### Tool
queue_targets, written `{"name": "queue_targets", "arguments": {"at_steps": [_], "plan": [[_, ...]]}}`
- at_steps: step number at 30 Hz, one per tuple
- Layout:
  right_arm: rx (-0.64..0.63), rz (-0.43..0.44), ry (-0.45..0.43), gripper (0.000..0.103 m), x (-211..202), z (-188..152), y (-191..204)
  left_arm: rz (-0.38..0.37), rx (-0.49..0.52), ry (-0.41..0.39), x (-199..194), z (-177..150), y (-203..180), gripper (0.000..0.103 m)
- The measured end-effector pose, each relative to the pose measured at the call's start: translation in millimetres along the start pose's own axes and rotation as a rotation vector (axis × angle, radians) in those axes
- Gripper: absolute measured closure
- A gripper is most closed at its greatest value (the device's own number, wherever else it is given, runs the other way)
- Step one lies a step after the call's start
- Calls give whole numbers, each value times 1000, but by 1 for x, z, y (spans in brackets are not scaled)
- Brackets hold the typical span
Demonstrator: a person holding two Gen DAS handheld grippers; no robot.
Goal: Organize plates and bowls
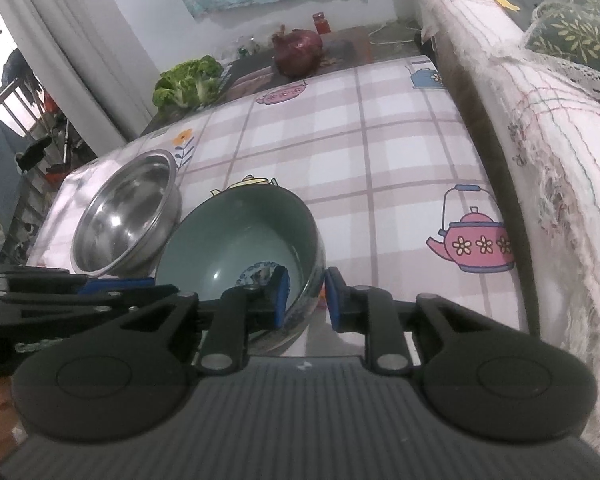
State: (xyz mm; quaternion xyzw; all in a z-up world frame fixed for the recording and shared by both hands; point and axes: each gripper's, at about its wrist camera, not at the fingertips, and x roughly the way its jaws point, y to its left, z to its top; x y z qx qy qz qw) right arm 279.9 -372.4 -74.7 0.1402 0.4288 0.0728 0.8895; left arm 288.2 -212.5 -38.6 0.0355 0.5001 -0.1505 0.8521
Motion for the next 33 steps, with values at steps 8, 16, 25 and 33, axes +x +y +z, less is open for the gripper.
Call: {"name": "queue_targets", "arguments": {"at_steps": [8,16,25,33], "plan": [[19,7,12,81,4,-1,-1,30,-2,2,12,1,-2,83],[4,-6,9,79,5,-2,3,43,6,-11,11,1,-4,83],[-10,-9,-14,79,6,7,4,54,4,-38,8,7,-3,82],[-17,-13,-31,80,9,12,-3,48,40,-60,7,4,-9,82]]}}
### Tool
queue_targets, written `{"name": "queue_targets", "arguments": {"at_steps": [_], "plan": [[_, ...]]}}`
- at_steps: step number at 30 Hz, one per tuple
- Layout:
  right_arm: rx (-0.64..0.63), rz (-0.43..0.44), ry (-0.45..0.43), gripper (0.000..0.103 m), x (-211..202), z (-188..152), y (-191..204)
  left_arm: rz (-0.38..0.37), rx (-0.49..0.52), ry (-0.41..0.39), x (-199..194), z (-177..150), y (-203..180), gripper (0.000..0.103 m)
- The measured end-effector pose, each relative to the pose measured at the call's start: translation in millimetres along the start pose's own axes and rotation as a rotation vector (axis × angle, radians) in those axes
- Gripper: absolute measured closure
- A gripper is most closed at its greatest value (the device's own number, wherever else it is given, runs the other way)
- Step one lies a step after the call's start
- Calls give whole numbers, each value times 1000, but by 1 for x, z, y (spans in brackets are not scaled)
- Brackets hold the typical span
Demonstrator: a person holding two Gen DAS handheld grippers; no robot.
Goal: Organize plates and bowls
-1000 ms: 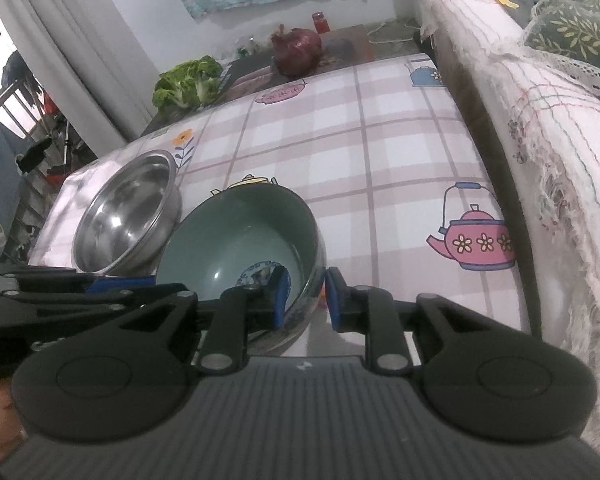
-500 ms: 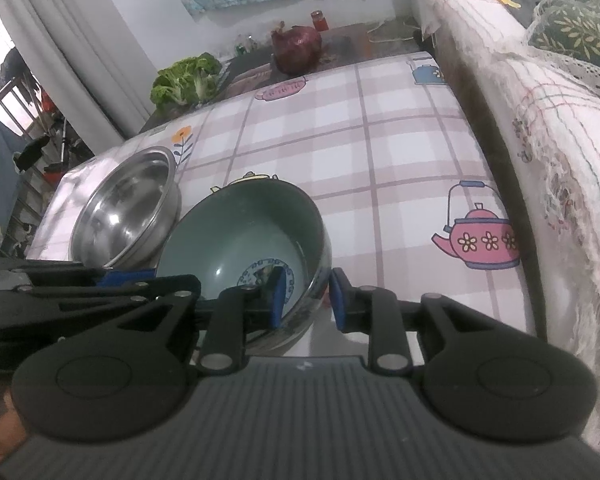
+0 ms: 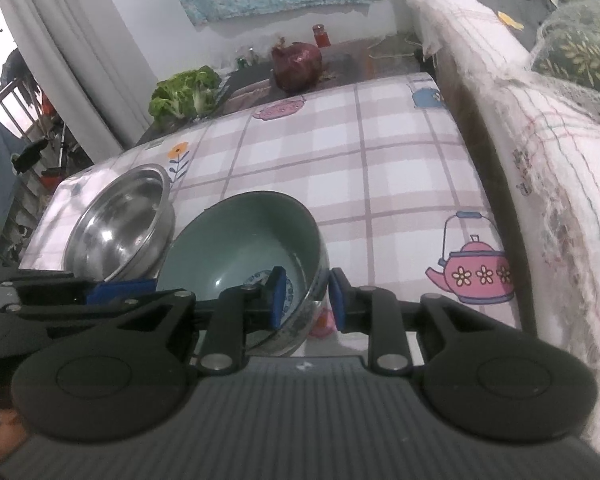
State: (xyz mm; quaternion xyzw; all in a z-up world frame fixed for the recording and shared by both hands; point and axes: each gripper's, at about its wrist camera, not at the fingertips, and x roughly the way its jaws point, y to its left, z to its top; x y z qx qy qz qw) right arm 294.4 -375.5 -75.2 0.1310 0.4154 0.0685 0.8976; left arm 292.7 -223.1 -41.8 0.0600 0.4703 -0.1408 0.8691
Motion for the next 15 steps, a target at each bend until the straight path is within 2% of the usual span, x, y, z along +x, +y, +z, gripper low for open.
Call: {"name": "queue_targets", "arguments": {"at_steps": [7,12,15], "plan": [[41,32,-4,80,-13,-1,-11,3,3,0,0,0,1,82],[100,64,18,78,-9,-2,-21,22,13,-1,2,-1,-3,82],[93,63,23,78,-4,-3,-18,22,18,0,0,-3,-5,81]]}}
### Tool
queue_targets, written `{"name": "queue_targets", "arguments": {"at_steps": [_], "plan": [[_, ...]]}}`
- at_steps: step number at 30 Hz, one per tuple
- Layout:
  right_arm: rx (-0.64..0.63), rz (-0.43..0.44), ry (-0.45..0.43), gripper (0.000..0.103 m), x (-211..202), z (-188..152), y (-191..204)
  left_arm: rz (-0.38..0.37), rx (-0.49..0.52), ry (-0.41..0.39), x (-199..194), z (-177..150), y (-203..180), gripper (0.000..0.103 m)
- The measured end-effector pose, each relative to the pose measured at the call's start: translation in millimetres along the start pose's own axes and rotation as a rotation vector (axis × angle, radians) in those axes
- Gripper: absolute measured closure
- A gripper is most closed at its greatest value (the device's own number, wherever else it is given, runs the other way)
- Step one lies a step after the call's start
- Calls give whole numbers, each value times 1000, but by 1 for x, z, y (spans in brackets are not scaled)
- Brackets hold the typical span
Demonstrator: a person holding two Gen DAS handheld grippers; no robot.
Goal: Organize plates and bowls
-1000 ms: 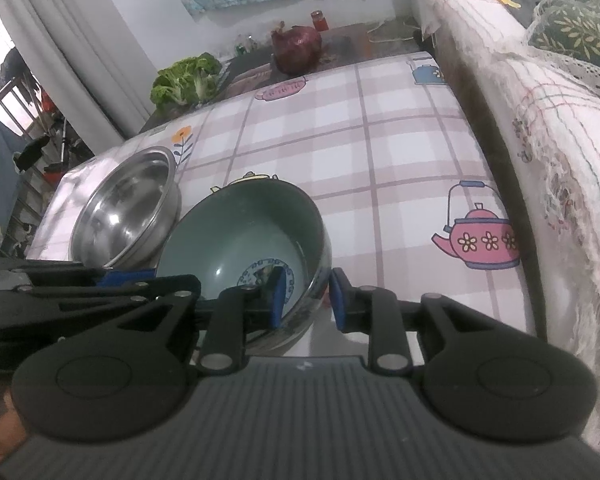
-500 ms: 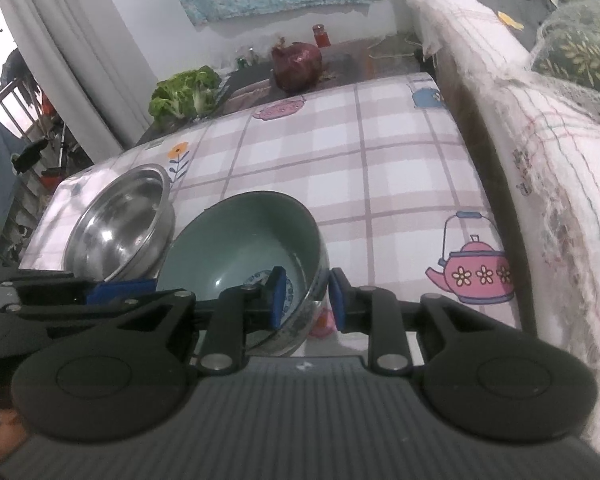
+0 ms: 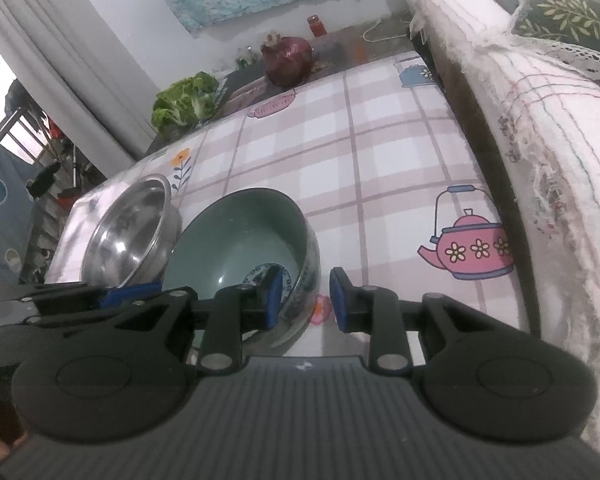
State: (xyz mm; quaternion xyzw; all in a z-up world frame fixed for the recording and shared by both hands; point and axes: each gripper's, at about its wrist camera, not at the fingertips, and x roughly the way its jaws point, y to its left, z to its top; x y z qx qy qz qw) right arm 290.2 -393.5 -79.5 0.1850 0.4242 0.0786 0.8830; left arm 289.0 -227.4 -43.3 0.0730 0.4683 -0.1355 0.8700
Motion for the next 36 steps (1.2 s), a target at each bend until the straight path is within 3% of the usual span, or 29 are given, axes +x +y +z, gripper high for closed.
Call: {"name": "queue_targets", "arguments": {"at_steps": [14,36], "plan": [[-67,-34,2,82,7,-3,11,0,29,-10,2,-4,-4,77],[-29,-32,19,81,21,-1,10,9,24,-1,14,-1,-3,77]]}}
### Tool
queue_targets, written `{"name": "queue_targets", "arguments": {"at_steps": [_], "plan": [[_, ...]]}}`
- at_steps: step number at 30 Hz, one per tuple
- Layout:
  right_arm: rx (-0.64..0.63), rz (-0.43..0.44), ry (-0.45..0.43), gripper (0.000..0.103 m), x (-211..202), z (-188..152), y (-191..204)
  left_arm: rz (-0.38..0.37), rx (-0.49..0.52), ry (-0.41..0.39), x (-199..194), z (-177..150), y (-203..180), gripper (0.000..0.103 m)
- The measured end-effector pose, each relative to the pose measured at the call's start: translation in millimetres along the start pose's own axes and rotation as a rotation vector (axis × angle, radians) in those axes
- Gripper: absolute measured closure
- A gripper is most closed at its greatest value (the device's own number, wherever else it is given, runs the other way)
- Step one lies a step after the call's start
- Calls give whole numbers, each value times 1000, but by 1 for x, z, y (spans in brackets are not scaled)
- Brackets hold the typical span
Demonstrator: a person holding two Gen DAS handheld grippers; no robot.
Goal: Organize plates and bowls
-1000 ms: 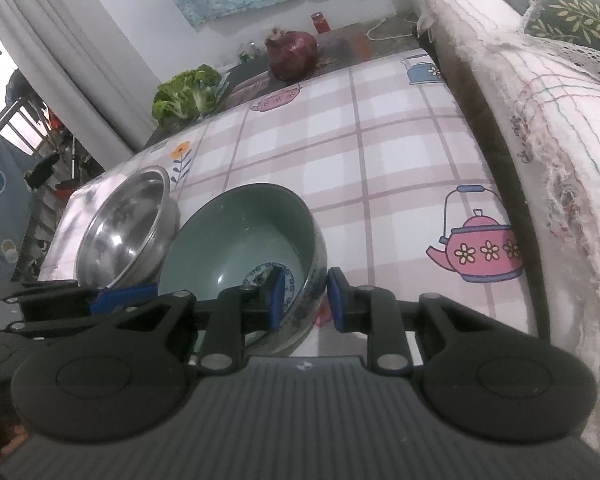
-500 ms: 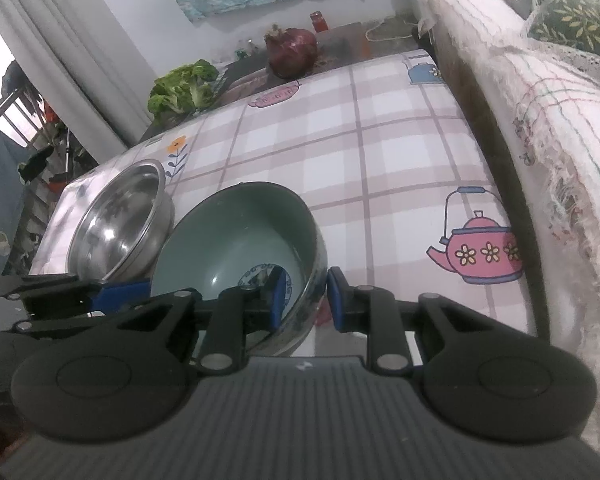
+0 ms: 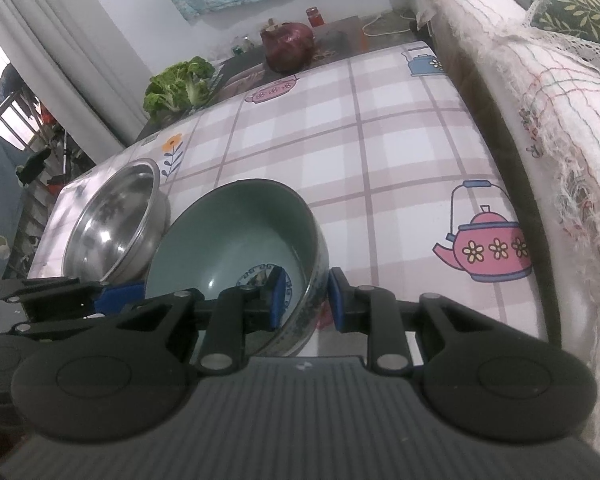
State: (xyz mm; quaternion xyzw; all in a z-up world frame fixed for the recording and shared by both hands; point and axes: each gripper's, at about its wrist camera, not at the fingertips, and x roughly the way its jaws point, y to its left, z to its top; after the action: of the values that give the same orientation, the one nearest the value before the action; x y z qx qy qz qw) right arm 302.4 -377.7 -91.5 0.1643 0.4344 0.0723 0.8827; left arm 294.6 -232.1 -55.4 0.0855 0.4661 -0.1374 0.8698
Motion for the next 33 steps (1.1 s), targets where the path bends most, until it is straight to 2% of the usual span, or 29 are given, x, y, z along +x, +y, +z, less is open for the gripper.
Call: {"name": "queue_targets", "arguments": {"at_steps": [17,33], "plan": [[-13,-4,-20,80,-9,1,5,7,-5,-22,-11,0,0,77],[-12,-20,-31,80,-18,4,15,-18,-11,-62,-29,5,9,77]]}}
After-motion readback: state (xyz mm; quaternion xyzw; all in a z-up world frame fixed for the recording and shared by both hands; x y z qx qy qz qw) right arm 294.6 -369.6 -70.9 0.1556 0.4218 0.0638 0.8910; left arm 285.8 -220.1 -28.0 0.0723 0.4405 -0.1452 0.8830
